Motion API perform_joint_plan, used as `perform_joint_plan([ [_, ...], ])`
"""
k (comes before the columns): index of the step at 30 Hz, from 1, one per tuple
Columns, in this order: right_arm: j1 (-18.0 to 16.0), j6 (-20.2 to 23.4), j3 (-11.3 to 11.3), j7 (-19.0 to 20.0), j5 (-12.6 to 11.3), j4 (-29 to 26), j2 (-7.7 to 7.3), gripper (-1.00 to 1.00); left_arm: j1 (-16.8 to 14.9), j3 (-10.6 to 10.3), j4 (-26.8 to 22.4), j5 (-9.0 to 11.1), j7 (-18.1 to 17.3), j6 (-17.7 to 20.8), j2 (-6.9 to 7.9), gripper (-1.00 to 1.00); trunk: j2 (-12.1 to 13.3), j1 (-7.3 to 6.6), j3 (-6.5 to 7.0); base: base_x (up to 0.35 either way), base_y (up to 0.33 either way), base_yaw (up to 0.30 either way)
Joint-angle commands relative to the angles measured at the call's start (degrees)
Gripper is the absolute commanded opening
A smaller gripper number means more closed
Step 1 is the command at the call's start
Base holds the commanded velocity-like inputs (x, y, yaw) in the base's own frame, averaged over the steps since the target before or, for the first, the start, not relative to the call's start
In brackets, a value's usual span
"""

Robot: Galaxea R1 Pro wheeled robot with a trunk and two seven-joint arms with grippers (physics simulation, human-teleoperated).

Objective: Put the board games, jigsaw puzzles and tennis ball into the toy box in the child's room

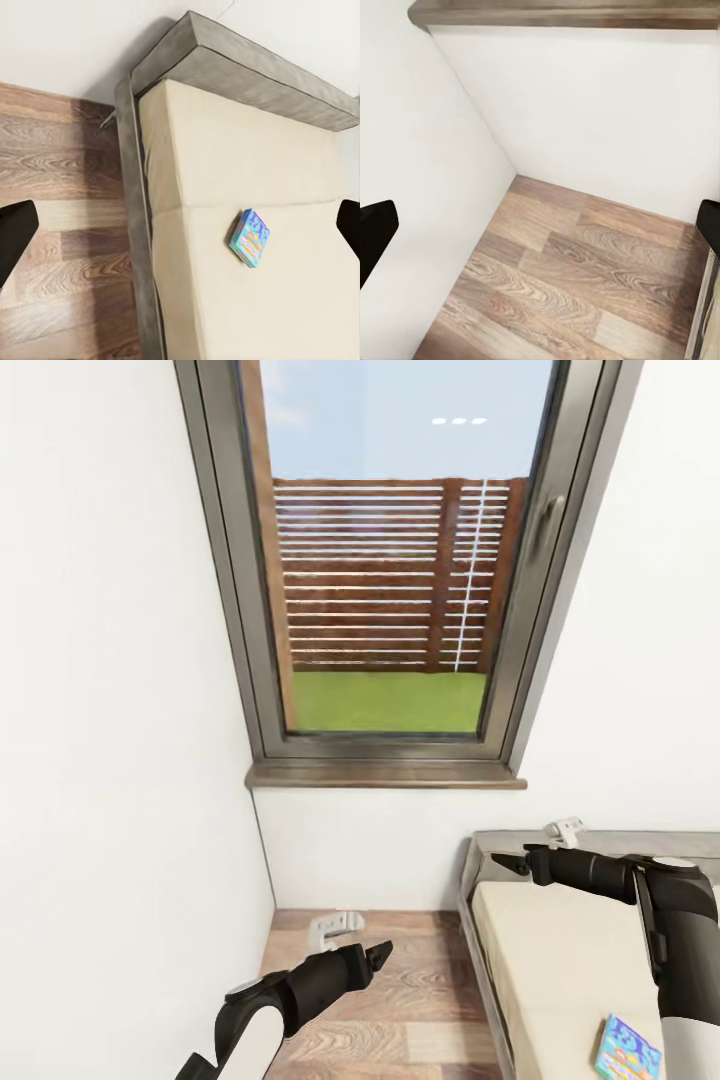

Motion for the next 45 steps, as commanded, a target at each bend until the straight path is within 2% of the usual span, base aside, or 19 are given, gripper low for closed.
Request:
perform_joint_plan([
  [1,-0.08,0.36,-0.08,0.53,0.49,-0.06,0.01,1.0,-0.05,-0.03,-0.08,0.6,0.54,0.16,0.0,1.0,-0.13,0.07,-0.13,0.335,0.0,0.0],
  [21,-0.08,0.36,-0.08,0.53,0.49,-0.06,-0.03,1.0,-0.05,-0.03,-0.08,0.6,0.62,0.11,0.0,1.0,-0.13,0.07,-0.13,0.302,0.0,0.0],
  [45,-0.08,0.36,-0.08,0.53,0.48,-0.06,-0.07,1.0,-0.05,-0.03,-0.08,0.6,0.61,0.1,0.0,1.0,-0.13,0.07,-0.13,0.042,0.0,0.0],
])
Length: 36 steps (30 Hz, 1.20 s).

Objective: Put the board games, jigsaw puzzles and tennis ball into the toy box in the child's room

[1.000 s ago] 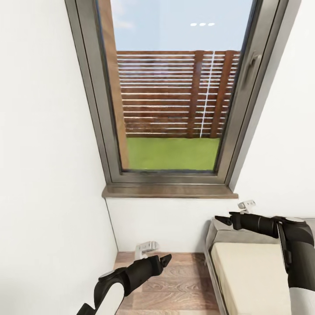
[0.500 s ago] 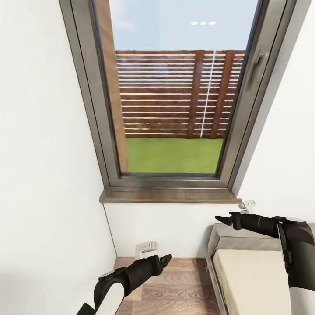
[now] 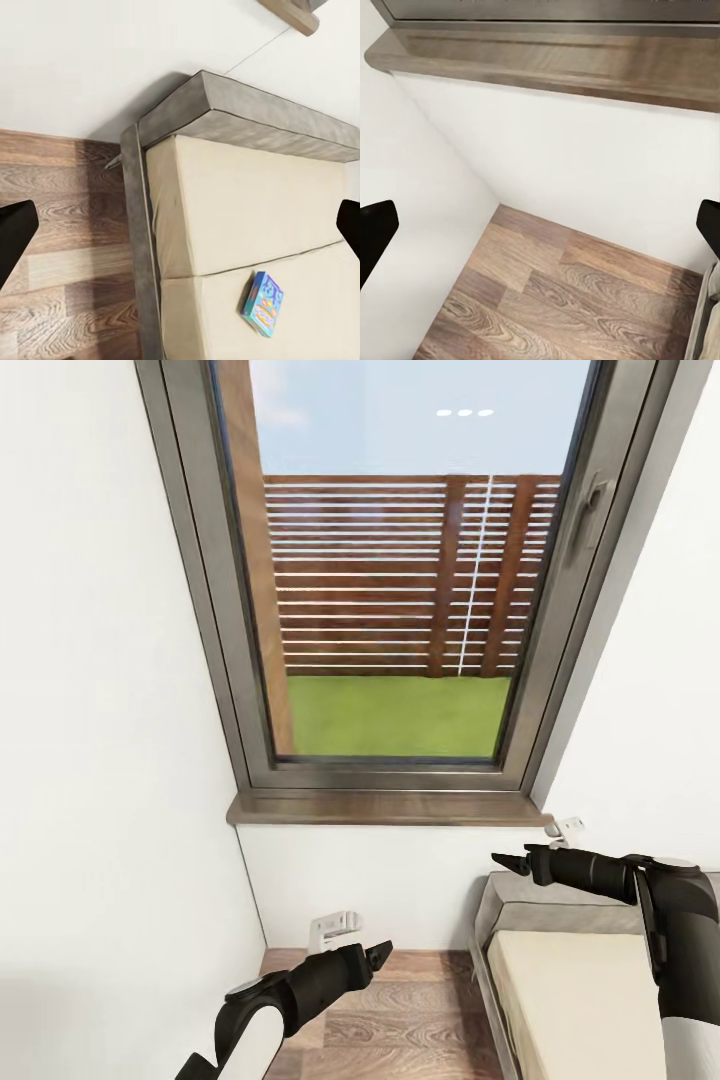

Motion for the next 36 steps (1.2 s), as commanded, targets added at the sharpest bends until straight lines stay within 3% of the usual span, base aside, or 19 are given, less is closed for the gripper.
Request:
perform_joint_plan([
  [1,-0.08,0.36,-0.08,0.53,0.49,-0.06,0.01,1.0,-0.05,-0.03,-0.08,0.61,0.54,0.15,0.0,1.0,-0.14,0.04,-0.13,0.005,0.0,0.0],
  [24,-0.08,0.36,-0.11,0.53,0.49,-0.06,-0.05,1.0,-0.05,-0.06,-0.03,0.61,0.44,0.1,0.0,1.0,-0.14,0.04,-0.13,0.095,0.0,-0.007],
  [36,-0.08,0.36,-0.08,0.53,0.54,-0.06,0.0,1.0,-0.05,-0.03,0.15,0.61,0.47,0.09,0.0,1.0,-0.14,0.04,-0.13,0.031,0.0,-0.177],
])
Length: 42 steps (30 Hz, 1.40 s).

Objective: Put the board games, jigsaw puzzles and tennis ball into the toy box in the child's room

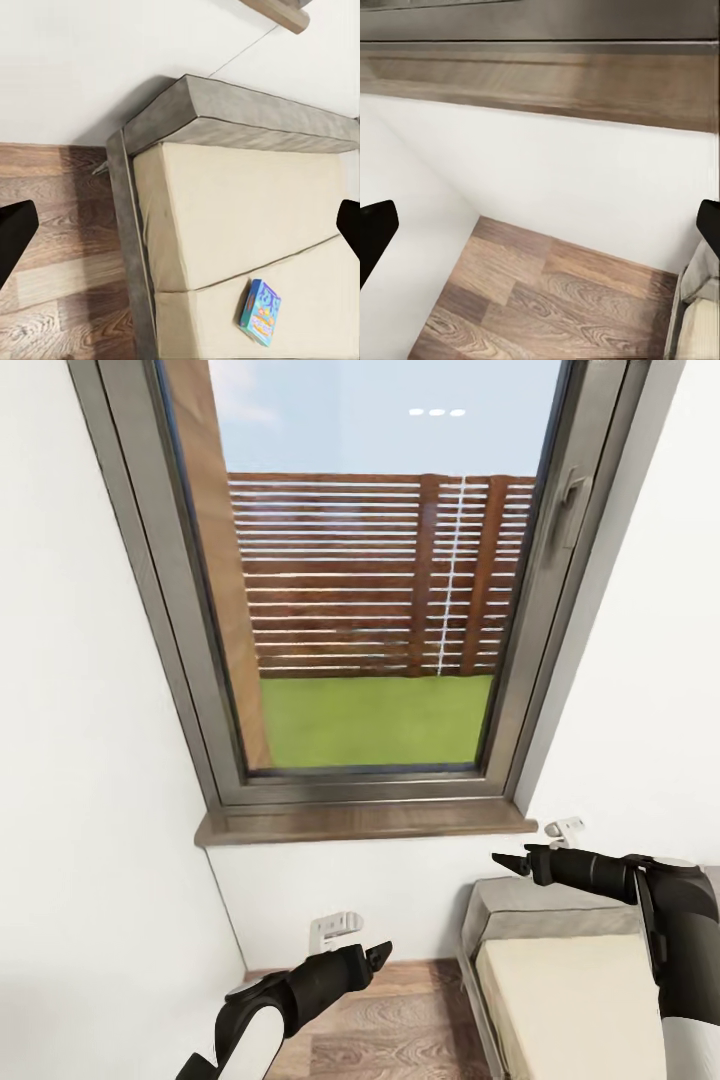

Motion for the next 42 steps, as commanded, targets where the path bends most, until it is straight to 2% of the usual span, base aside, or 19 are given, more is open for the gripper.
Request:
perform_joint_plan([
  [1,-0.09,0.36,-0.07,0.53,0.48,-0.06,0.02,1.0,-0.05,-0.02,-0.07,0.61,0.54,0.15,0.0,1.0,-0.14,0.04,-0.13,0.01,0.0,-0.237],
  [42,-0.09,0.36,-0.07,0.53,0.49,-0.06,0.03,1.0,-0.05,-0.02,-0.04,0.61,0.62,0.13,0.0,1.0,-0.14,0.04,-0.13,0.001,0.0,-0.26],
])
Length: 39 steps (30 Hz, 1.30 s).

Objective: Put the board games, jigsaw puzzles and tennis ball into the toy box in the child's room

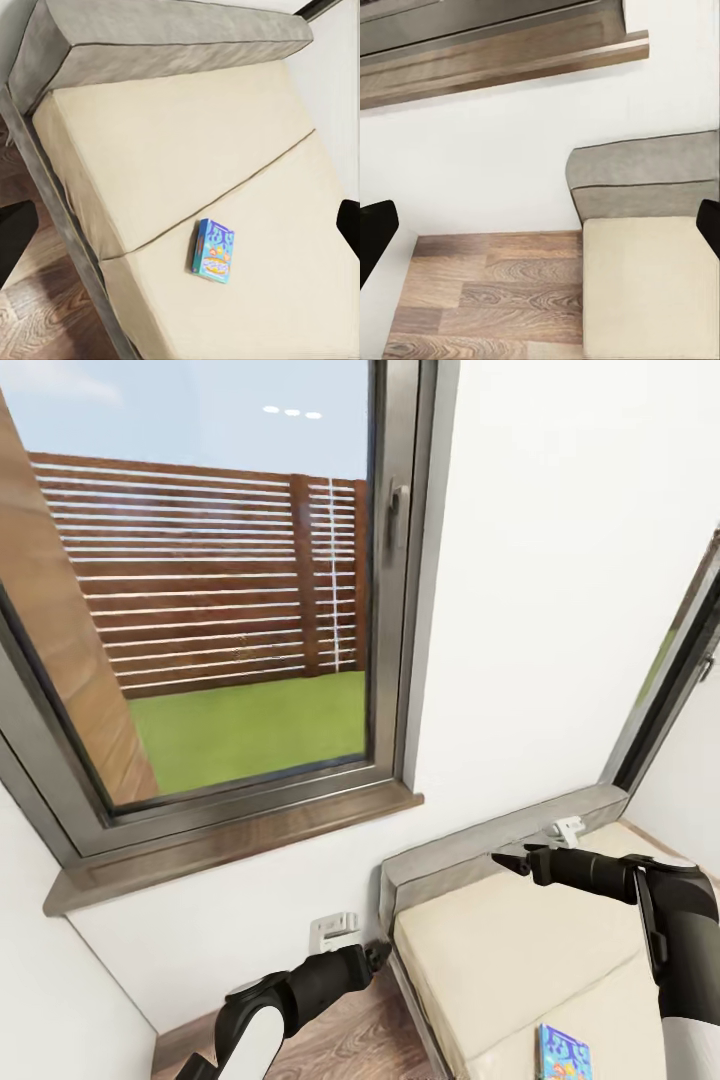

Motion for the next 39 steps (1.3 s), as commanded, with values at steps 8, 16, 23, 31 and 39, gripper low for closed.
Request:
perform_joint_plan([
  [8,-0.09,0.35,-0.08,0.53,0.48,-0.06,0.06,1.0,-0.05,-0.02,-0.08,0.61,0.55,0.16,0.0,1.0,-0.14,0.04,-0.13,0.0,0.0,-0.264],
  [16,-0.09,0.35,-0.08,0.53,0.48,-0.06,0.09,1.0,-0.05,-0.02,-0.08,0.61,0.55,0.15,0.0,1.0,-0.14,0.04,-0.13,0.0,0.0,-0.264],
  [23,-0.09,0.36,-0.08,0.53,0.5,-0.06,0.05,1.0,-0.05,0.04,-0.08,0.6,0.55,0.17,0.0,1.0,-0.14,0.04,-0.13,0.0,0.0,-0.179],
  [31,-0.07,0.31,-0.09,0.66,0.52,0.01,-0.17,1.0,-0.05,0.17,-0.08,0.55,0.58,0.16,0.0,1.0,-0.14,0.04,-0.13,0.0,0.0,-0.059],
  [39,0.0,0.19,-0.1,0.74,0.56,0.24,-0.37,1.0,-0.05,0.24,-0.08,0.53,0.64,0.15,0.0,1.0,-0.14,0.04,-0.13,0.0,0.0,-0.016],
])
